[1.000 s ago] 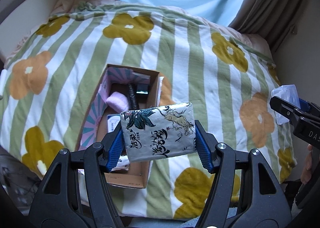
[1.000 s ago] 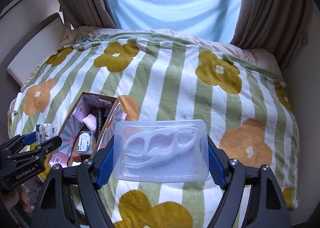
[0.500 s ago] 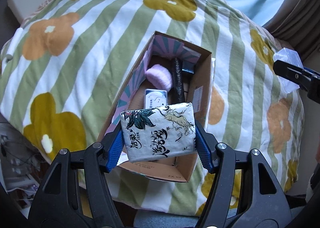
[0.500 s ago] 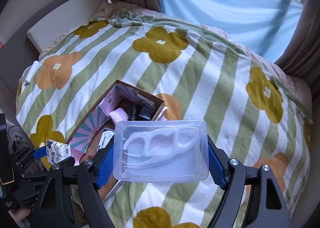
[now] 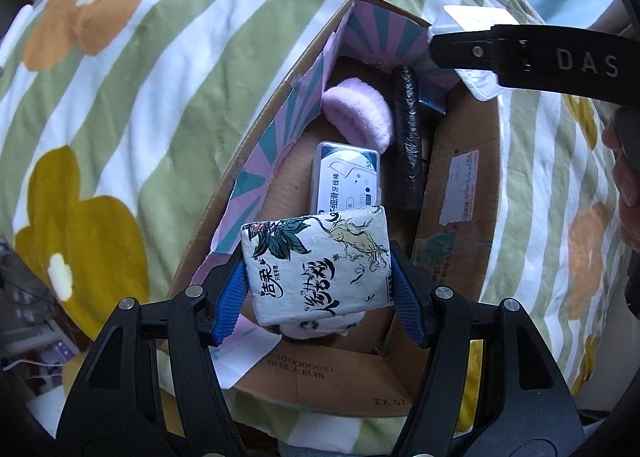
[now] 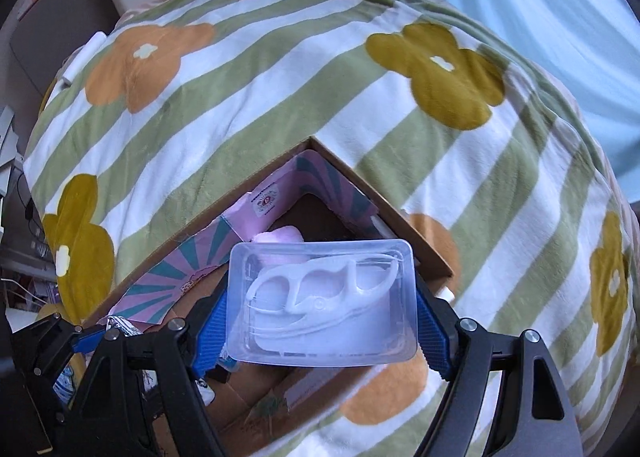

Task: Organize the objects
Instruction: 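Lower both items into the cardboard box and open both tools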

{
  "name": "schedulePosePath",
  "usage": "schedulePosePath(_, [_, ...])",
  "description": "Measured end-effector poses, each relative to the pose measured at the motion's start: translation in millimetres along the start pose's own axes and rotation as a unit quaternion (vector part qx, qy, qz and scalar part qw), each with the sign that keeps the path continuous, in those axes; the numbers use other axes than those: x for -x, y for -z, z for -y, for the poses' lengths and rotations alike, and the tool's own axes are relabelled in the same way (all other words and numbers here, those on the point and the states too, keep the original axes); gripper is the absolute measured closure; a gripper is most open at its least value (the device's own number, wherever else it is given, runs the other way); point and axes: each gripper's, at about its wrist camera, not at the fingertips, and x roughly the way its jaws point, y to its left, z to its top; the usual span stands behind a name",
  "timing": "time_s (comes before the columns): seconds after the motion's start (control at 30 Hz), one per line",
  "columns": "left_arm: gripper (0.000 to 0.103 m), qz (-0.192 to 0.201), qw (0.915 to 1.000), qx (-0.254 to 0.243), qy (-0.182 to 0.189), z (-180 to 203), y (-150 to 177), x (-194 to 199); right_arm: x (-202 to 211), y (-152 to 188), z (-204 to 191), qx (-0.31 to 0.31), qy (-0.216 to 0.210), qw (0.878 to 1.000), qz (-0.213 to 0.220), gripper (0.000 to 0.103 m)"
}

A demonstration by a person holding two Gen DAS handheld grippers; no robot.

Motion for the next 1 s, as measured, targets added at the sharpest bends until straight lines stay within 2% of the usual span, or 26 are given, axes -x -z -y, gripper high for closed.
schedulePosePath(0.17, [0.042,-0.011,0.9998,0.018,-0.001,-2.7,-4.7,-17.5,-31.7,-12.5,-10.2,0.038,-0.021,0.999,-0.020,0.027])
schedulePosePath(0.43, [0.040,-0.016,0.9995,0.026,-0.012,-1.3,-10.5,-21.5,-45.4,-19.8,-12.9,0.066,-0.051,0.996,-0.038,0.027])
schedulePosePath(0.5, [0.013,-0.012,0.9995,0.025,-0.015,-0.1,-11.2,-17.4,-47.5,-21.5,-13.7,0.072,-0.058,0.995,-0.044,0.026])
schedulePosePath(0.53, [0.001,-0.009,0.9996,0.025,-0.005,1.3,-10.5,-14.5,-47.8,-22.1,-13.8,0.076,-0.062,0.994,-0.045,0.025])
schedulePosePath(0.63, [0.000,-0.008,0.9997,0.024,-0.005,7.4,-7.1,-9.3,-46.3,-21.4,-15.3,0.096,-0.056,0.993,-0.042,0.014])
schedulePosePath(0.67, [0.000,-0.011,0.9997,0.021,-0.007,9.3,-5.5,-9.5,-45.7,-20.5,-15.4,0.102,-0.050,0.993,-0.041,0.001])
schedulePosePath(1.0, [0.000,-0.014,0.9994,0.032,-0.002,7.4,6.9,-7.5,-39.1,-15.9,-9.0,0.087,-0.048,0.994,-0.036,0.000])
